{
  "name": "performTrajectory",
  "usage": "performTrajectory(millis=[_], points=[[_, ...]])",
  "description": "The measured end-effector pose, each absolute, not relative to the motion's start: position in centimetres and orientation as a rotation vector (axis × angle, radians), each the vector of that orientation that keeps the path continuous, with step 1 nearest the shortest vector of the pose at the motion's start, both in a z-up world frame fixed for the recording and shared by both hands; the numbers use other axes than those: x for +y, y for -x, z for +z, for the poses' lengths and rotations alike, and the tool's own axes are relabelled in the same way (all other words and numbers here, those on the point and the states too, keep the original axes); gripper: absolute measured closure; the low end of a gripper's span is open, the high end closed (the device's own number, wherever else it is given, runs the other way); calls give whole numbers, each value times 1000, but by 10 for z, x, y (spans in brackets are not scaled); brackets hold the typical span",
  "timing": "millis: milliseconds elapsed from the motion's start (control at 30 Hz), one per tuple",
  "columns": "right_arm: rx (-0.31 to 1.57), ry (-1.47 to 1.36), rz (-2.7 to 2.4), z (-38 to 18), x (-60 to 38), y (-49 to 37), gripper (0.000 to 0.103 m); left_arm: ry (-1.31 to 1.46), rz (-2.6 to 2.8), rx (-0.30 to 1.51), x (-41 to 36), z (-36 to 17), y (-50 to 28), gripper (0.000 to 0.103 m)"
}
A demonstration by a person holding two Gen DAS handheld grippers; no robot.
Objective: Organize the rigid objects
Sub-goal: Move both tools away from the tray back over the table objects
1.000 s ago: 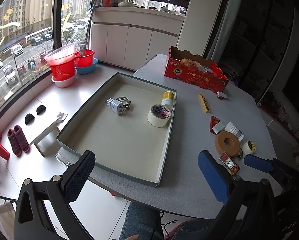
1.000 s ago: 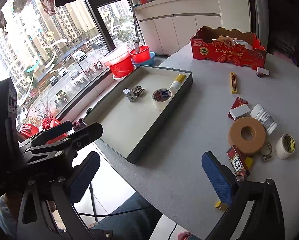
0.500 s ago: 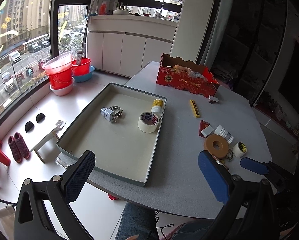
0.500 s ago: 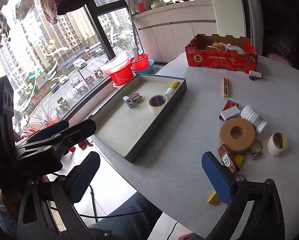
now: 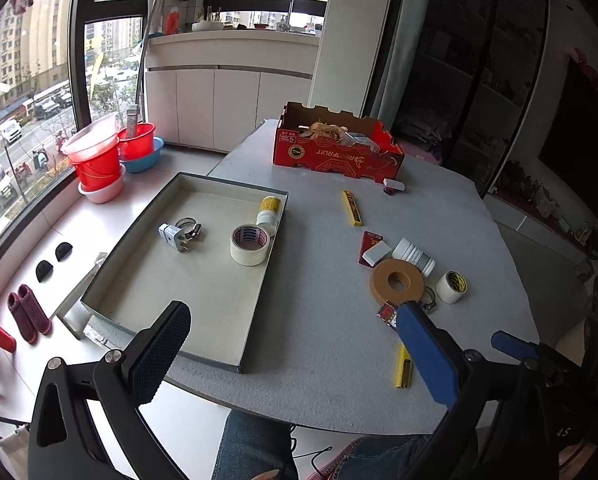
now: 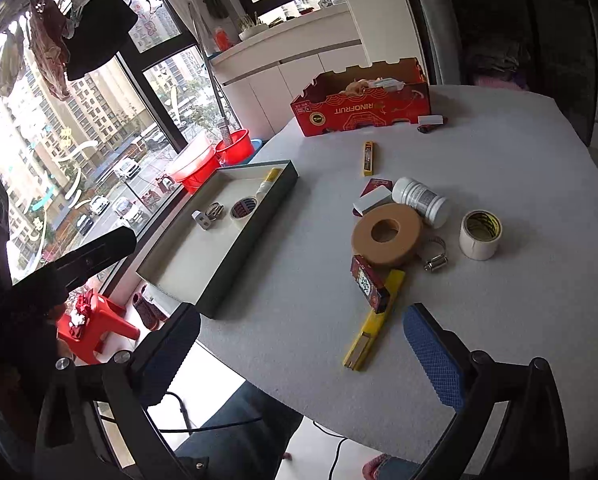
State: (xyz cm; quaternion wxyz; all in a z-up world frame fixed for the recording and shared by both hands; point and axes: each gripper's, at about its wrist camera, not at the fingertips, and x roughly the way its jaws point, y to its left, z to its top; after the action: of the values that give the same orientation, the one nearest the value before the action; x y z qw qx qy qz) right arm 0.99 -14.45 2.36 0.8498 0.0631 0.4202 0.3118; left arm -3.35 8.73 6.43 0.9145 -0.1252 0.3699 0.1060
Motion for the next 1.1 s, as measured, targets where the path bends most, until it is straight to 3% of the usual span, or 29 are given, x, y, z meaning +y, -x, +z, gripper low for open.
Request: performTrajectory(millis=[600, 1100], points=[[1014, -286, 411, -29, -248, -20, 1, 28, 96, 991, -31, -36, -97, 0], [1053, -294, 433, -45, -240, -27, 1, -14, 227, 1027, 36, -59, -79, 0]])
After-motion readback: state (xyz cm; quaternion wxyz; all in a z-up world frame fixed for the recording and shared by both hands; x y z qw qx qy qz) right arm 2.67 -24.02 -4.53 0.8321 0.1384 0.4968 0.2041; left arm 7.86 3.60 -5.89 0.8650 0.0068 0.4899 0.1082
